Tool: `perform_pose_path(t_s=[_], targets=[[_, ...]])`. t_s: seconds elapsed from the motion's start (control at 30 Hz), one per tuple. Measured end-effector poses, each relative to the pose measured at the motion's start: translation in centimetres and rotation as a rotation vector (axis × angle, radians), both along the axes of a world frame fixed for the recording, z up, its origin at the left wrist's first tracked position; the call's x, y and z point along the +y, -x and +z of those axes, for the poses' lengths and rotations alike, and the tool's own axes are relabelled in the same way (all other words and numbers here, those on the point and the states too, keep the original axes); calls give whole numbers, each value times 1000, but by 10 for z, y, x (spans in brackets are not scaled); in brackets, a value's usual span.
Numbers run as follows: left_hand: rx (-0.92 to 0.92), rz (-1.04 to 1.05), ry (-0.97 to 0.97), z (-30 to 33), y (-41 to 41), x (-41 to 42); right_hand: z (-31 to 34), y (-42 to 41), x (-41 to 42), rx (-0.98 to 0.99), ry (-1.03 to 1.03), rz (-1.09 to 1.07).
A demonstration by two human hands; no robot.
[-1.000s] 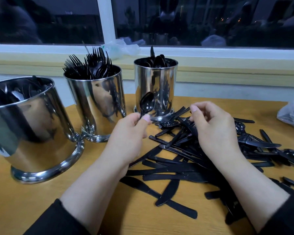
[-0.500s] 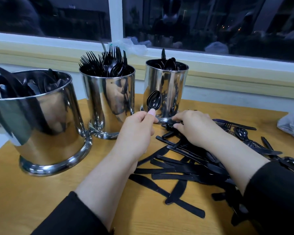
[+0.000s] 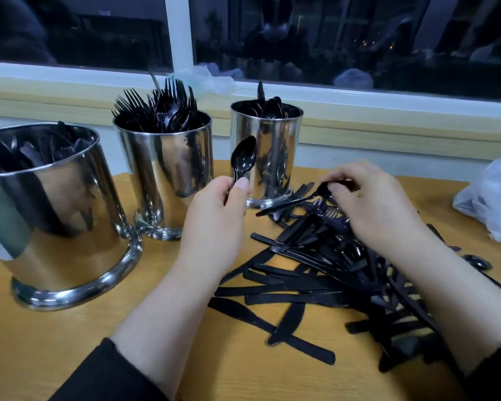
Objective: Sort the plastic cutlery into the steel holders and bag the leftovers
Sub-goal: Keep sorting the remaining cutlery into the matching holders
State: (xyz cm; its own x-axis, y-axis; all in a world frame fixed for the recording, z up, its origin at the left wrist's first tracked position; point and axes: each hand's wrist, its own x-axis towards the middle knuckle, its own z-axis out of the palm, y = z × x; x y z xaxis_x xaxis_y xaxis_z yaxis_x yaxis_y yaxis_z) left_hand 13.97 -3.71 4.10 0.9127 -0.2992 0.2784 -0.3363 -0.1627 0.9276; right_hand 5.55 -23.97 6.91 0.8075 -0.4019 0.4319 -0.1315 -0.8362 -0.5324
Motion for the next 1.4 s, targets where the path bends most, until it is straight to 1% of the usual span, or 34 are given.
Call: perform_pose_path(t_s=[0.07, 0.17, 0.2, 0.33, 0.47, 0.5, 0.57, 0.67, 0.8, 0.87, 0.97, 1.07, 1.2, 1.3, 1.4], targets=[[-25, -13, -16, 1, 3, -1, 0, 27, -3, -31, -104, 62], [-22, -99, -99, 2, 11, -7, -5, 57, 1, -52, -165, 120], [2, -141, -109, 2, 15, -10, -8, 61, 3, -75, -194, 124], [173, -299, -87, -2, 34, -22, -18, 63, 9, -171, -432, 137], [264, -403, -95, -7, 46, -31, -23, 61, 13, -211, -509, 128], [258, -434, -112, -9, 46, -31, -23, 62, 13, -228, -510, 108], [224, -469, -161, -11, 48, -33, -23, 63, 11, -234, -460, 51], [256, -484, -142, -14, 48, -33, -26, 61, 8, -211, -380, -6], [279, -493, -128, -12, 49, -31, -28, 62, 8, -230, -389, 2], [279, -435, -81, -12, 43, -29, -27, 64, 4, -258, -409, -14], [303, -279, 26, -11, 31, -25, -27, 64, -5, -278, -438, -77], [298, -185, 30, -10, 23, -20, -31, 62, -12, -183, -401, -87], [220, -164, -39, -13, 23, -23, -32, 61, -11, -18, -318, -32], [184, -159, -64, -12, 23, -23, -27, 54, -8, 116, -152, -7], [195, -178, -42, -11, 24, -23, -17, 35, -3, 212, 59, 73]])
